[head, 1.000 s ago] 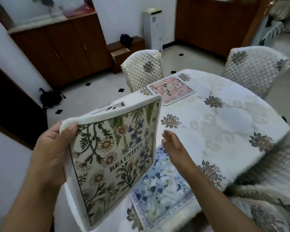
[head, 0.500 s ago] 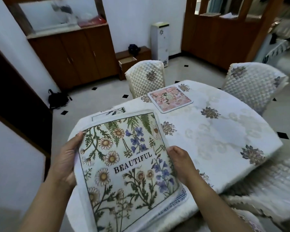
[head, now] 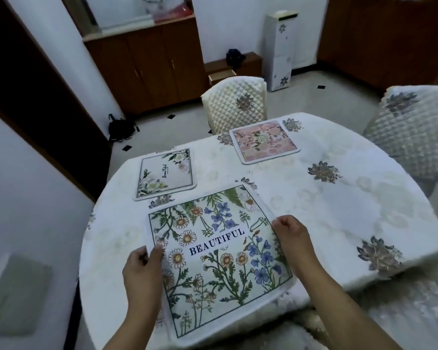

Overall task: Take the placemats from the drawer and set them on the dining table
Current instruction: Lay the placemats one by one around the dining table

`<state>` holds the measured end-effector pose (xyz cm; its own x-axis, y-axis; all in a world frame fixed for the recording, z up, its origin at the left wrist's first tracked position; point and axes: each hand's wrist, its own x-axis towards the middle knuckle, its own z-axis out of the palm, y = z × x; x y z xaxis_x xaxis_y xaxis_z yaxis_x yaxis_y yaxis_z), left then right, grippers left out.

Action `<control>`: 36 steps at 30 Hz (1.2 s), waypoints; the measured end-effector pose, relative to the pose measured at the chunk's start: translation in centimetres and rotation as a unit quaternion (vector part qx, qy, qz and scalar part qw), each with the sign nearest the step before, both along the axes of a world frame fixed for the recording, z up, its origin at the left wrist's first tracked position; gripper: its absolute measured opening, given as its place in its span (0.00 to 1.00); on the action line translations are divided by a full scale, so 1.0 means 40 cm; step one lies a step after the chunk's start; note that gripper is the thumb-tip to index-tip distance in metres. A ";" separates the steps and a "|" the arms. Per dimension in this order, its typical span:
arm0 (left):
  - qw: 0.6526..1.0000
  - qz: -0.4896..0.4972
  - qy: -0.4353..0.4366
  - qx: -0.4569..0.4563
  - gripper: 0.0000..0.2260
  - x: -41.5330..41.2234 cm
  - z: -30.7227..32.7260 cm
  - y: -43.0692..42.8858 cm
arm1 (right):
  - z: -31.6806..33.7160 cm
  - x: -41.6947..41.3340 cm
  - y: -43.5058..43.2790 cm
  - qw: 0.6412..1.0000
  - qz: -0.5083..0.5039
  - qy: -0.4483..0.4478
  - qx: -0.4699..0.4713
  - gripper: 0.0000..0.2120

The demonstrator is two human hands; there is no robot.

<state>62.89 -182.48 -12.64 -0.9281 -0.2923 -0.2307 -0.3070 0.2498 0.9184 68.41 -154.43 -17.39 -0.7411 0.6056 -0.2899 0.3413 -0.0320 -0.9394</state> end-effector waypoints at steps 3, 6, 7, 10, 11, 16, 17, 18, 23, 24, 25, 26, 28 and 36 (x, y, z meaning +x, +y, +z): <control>1.000 0.018 0.018 -0.002 0.08 0.061 0.009 0.077 | 0.007 0.032 0.083 1.000 0.009 -0.008 -0.007 0.07; 1.000 0.016 0.021 0.001 0.03 0.106 0.020 0.119 | 0.021 0.048 0.138 1.000 0.023 -0.013 0.014 0.08; 1.000 0.004 0.024 0.007 0.03 0.117 0.025 0.130 | 0.027 0.051 0.151 0.999 0.026 -0.013 0.020 0.08; 0.999 -0.046 0.015 0.011 0.04 0.143 0.019 0.162 | 0.043 0.065 0.186 0.999 0.025 -0.016 0.030 0.09; 0.998 -0.063 0.008 0.001 0.04 0.149 0.010 0.170 | 0.047 0.074 0.199 0.999 0.021 -0.022 0.036 0.09; 0.990 -0.135 -0.034 -0.023 0.02 0.155 -0.076 0.234 | 0.038 0.123 0.297 0.996 0.020 -0.061 0.060 0.10; 0.987 -0.152 -0.045 -0.029 0.03 0.156 -0.090 0.263 | 0.034 0.133 0.329 0.995 0.018 -0.072 0.064 0.10; 0.985 -0.164 -0.053 -0.029 0.05 0.156 -0.103 0.301 | 0.027 0.143 0.369 0.994 0.015 -0.081 0.067 0.10; 0.977 -0.203 -0.066 -0.019 0.15 0.136 -0.154 0.547 | -0.022 0.149 0.610 0.991 0.015 -0.103 0.081 0.11; 0.977 -0.203 -0.067 -0.014 0.17 0.126 -0.170 0.604 | -0.045 0.138 0.669 0.991 0.018 -0.106 0.075 0.11; 0.977 -0.202 -0.068 -0.014 0.20 0.116 -0.183 0.652 | -0.066 0.126 0.720 0.991 0.019 -0.112 0.067 0.11; 0.978 -0.193 -0.072 -0.021 0.21 0.106 -0.200 0.709 | -0.089 0.112 0.776 0.991 0.021 -0.120 0.060 0.10; 0.983 -0.162 -0.072 -0.036 0.23 0.083 -0.231 0.817 | -0.139 0.084 0.874 0.988 0.038 -0.141 0.047 0.05; 0.976 -0.123 -0.108 -0.143 0.21 0.031 -0.373 1.017 | -0.305 0.038 1.027 0.964 0.119 -0.231 0.063 0.06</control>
<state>64.12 -141.81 -27.55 -0.9171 -0.1484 -0.3699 -0.3843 0.5760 0.7215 69.92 -113.33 -29.58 -0.6724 0.4870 -0.5574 0.7078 0.2029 -0.6766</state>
